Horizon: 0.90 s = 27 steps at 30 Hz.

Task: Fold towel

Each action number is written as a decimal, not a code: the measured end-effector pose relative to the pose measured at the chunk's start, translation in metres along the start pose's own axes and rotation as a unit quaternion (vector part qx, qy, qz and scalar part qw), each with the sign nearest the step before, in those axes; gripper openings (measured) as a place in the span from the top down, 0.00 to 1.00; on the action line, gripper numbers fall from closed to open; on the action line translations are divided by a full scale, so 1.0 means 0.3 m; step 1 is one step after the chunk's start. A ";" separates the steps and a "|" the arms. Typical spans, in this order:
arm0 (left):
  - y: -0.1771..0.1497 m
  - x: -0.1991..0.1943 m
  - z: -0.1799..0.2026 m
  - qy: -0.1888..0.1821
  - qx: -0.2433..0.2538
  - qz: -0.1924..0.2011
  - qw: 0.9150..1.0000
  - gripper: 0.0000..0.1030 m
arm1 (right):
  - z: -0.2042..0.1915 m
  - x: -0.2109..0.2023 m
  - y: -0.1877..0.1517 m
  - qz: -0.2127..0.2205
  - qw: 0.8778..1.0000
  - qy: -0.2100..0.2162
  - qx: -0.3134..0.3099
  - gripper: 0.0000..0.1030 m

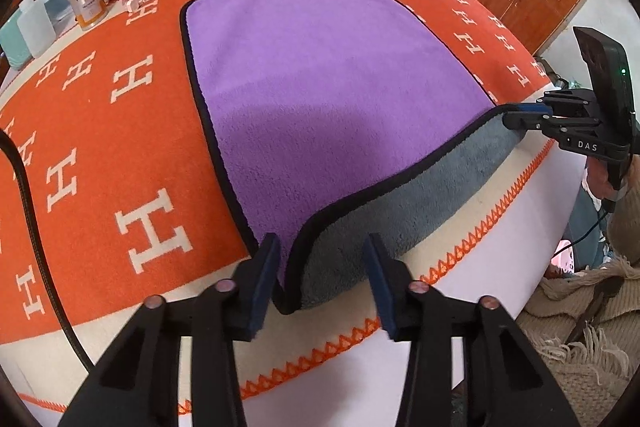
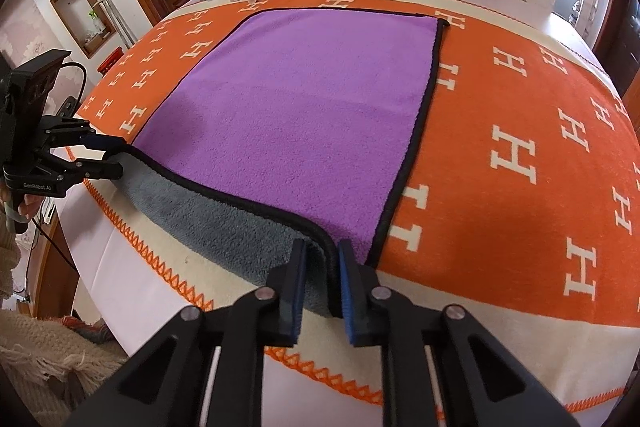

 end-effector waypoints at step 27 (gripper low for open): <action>0.027 -0.072 0.001 0.100 0.017 0.037 0.994 0.96 | -0.024 -0.075 0.012 0.021 0.998 -0.061 -0.009 0.96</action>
Point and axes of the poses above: each gripper's, at about its wrist camera, not at the fingertips, and x roughly the way its jaws point, z to its right, y to its top, the point moved 9 cm from there along x, roughly the way its jaws point, and after that the axes turned 6 degrees about -x, right-handed, at the moved point
